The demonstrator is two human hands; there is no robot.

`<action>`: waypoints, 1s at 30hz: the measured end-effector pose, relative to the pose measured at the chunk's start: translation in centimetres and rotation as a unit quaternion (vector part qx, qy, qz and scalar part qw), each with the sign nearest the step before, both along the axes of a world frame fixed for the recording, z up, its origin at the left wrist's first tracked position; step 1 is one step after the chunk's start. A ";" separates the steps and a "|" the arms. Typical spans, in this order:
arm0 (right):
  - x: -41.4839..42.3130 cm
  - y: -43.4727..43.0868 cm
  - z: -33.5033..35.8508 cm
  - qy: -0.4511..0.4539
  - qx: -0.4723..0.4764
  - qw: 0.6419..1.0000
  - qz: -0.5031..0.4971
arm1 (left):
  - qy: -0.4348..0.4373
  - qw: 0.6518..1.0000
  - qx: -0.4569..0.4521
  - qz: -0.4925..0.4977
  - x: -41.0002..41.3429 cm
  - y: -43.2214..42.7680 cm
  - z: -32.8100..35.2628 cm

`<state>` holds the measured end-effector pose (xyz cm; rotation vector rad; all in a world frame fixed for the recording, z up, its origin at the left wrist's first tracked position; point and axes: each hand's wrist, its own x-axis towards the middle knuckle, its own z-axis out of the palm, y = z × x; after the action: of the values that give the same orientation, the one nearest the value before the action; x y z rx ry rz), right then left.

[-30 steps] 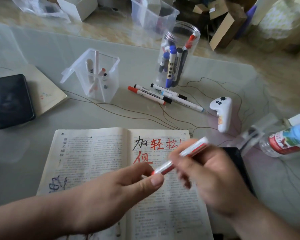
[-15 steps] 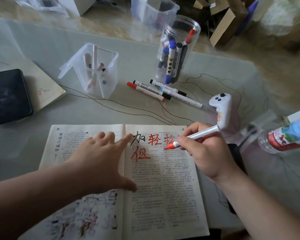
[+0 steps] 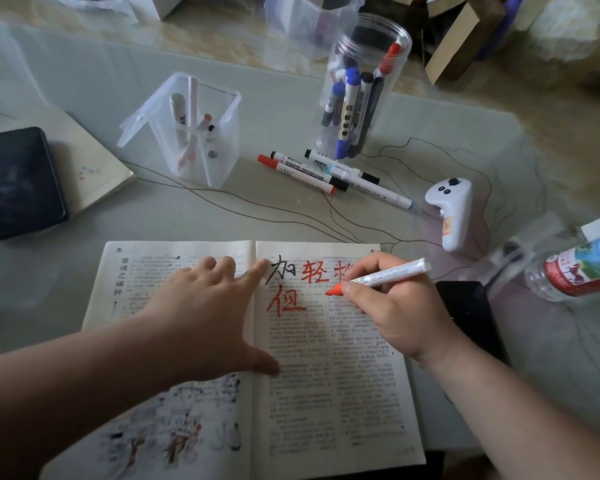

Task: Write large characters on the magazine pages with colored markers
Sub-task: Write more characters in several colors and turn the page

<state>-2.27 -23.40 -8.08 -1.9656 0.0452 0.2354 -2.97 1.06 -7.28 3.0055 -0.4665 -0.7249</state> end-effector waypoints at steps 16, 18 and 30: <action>0.0 -0.1 -0.5 -0.010 0.011 1.000 0.002 | -0.003 1.000 -0.002 -0.001 0.0 0.0 -0.2; 0.0 -0.1 -0.6 -0.015 0.007 1.000 0.005 | -0.002 1.000 -0.002 -0.001 0.0 0.0 -0.2; -0.2 0.2 -0.4 -0.047 -0.021 0.999 0.017 | 0.001 1.000 0.003 -0.003 0.0 -0.1 0.0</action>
<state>-2.51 -23.20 -8.45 -2.0189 -0.0451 0.1650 -2.97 0.96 -7.29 3.0098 -0.4734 -0.7311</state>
